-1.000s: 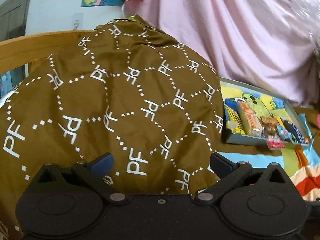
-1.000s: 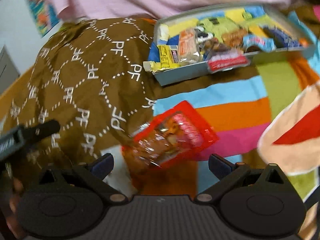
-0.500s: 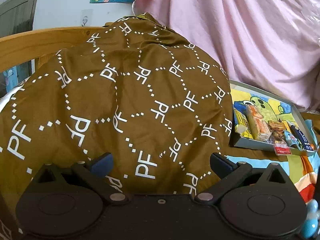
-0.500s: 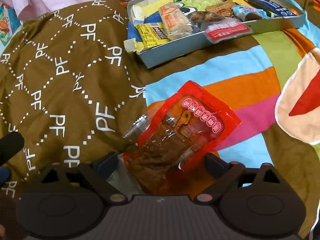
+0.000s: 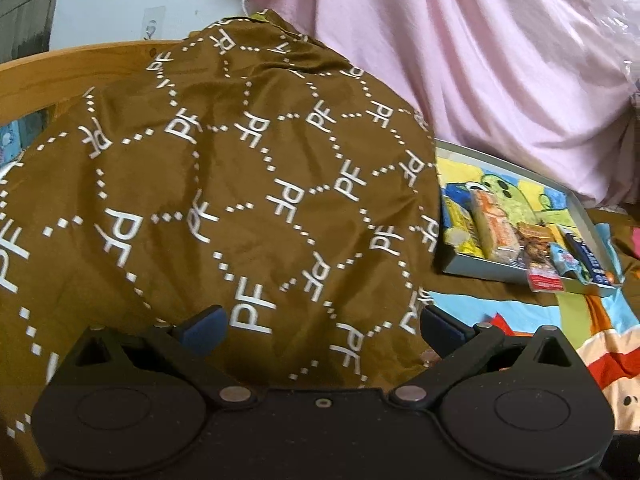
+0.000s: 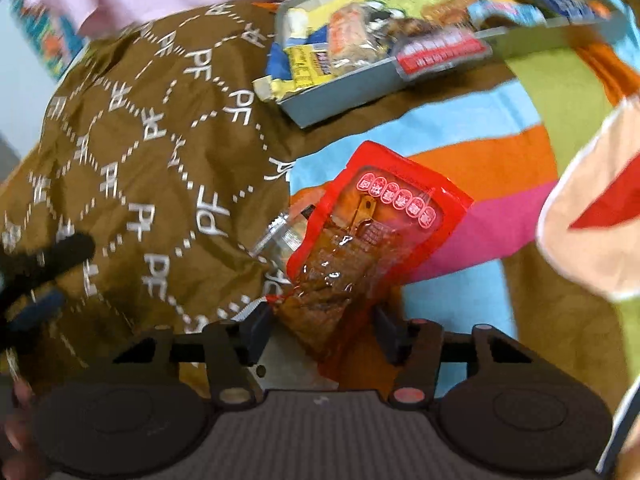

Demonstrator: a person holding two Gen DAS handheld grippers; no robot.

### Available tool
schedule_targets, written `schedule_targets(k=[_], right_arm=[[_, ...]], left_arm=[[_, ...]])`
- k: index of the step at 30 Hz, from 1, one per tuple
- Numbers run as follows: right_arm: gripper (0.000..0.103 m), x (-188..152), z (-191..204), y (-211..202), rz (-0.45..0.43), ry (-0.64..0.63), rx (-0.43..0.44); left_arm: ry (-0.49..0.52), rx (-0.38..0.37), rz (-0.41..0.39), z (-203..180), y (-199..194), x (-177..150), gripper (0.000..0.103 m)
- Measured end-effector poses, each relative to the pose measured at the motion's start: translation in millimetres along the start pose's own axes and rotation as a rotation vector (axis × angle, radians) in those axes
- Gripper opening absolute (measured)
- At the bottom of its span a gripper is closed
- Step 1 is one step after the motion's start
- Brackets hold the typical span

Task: Organize snacks
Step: 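Grasp the red jerky pack with the right tool, then grasp the plastic-wrapped round cookie with left tool while right tool lifts jerky pack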

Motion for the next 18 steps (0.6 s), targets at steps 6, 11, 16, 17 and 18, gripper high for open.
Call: schedule_targets(k=[6,11,16,17,18], right_arm=[[0.048,-9.6,-34.3,-21.0,0.052,-0.132,0.029],[0.048,-17.5,-61.7,-40.3,0.061,-0.273,0.017],[0.048,-24.0,-77.1,-57.4,0.050,-0.418,0.015],[0.049,-25.3,-80.1,-60.0,0.048,-0.430,0.022],[0.050,-26.1,-82.9,-61.5,0.047,-0.438,0.026]], left_arm=[[0.043,-0.048,0.043,-19.4,2.2,-15.7,0.102],[0.100,-0.091,0.089,-37.6,1.8,-37.7,0.102],[0.185,-0.119,0.128,-61.5,4.6,-57.6,0.102],[0.208,-0.127,0.135,-67.1,5.1,-61.4,0.102],[0.229,-0.139,0.142,-73.0,5.8,-64.7,0.102]])
Point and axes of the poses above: each gripper's, at about its wrist camera, not at the fingertips, and y roughly the way its jaws point, z to its left, x to its top, the point moved 9 cm from there along y, roughly the way its jaws point, and after that the axes turned 10 degrees about -y, right-handed, at the moved point
